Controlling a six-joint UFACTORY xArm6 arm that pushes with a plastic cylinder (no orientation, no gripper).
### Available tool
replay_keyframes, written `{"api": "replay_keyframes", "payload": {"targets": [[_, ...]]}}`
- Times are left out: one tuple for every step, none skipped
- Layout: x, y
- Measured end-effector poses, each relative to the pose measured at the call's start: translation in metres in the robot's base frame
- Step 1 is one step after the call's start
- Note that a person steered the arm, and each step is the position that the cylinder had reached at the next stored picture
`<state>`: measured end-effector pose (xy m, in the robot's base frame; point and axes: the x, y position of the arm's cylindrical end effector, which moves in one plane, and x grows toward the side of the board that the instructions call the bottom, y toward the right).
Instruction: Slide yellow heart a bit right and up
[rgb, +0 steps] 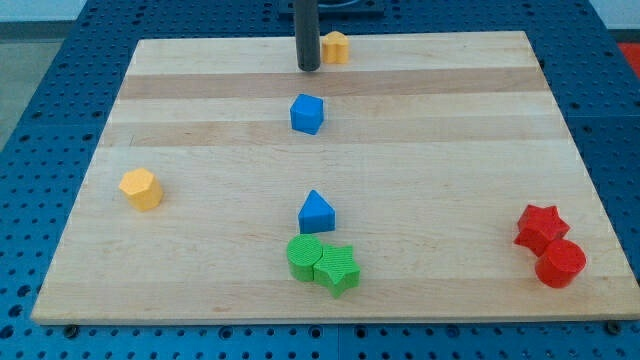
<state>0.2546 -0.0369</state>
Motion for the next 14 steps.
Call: {"api": "replay_keyframes", "payload": {"targets": [[-0.002,0.008],[-0.004,0.017],[-0.004,0.008],[-0.005,-0.024],[-0.009,-0.019],[-0.009,0.004],[-0.010,0.004],[-0.013,-0.014],[-0.027,-0.009],[-0.035,-0.002],[-0.035,0.016],[-0.035,0.033],[-0.032,0.032],[-0.009,0.028]]}}
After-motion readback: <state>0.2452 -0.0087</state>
